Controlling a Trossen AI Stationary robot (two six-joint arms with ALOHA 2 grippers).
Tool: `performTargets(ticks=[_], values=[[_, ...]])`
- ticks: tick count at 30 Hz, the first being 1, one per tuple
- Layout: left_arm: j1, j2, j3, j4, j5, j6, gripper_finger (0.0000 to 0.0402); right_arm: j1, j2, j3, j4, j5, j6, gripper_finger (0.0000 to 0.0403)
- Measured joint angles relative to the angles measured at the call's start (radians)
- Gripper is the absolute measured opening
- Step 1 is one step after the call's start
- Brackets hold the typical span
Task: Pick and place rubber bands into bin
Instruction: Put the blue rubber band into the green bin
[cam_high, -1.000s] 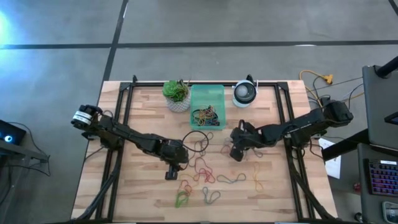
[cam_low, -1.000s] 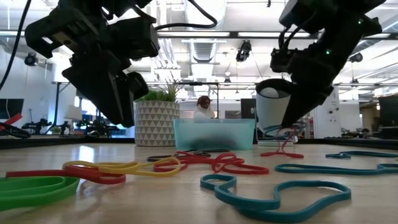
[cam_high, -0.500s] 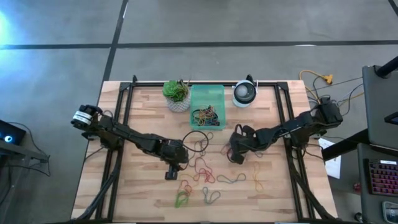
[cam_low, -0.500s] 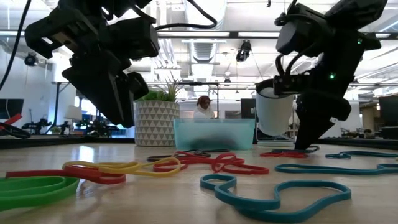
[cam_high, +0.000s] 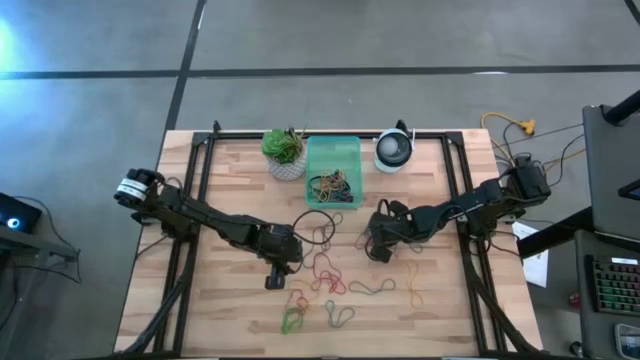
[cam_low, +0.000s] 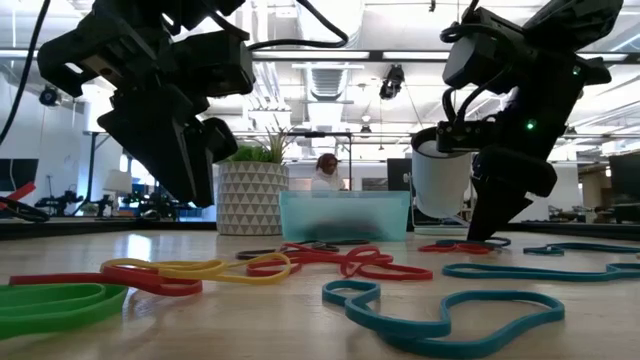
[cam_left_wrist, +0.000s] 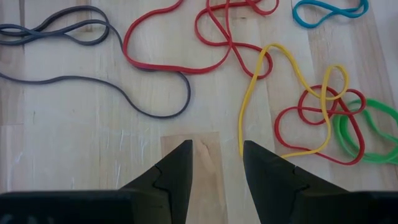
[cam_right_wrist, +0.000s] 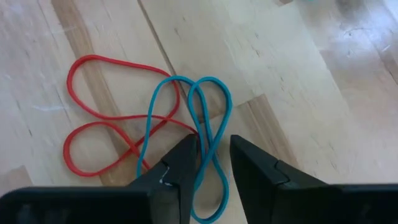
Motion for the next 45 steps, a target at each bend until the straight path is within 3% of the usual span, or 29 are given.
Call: performTargets(ticks=[5, 20, 33, 45], values=[[0.0, 0.0, -0.001, 0.004, 0.0, 0.0, 0.0125, 0.001, 0.0, 0.0, 0.0, 0.016, -0.007, 0.0089], [0.0, 0.0, -0.004, 0.015, 0.0, 0.007, 0.0125, 0.002, -0.082, 0.005, 0.001, 0.019, -0.048, 0.001], [0.0, 0.0, -0.004, 0.022, 0.0, 0.007, 0.0125, 0.064, -0.115, -0.009, 0.016, 0.01, -0.04, 0.0011], [0.0, 0.0, -0.004, 0.023, 0.0, 0.007, 0.0125, 0.064, -0.102, -0.072, -0.024, -0.012, 0.071, 0.0067]])
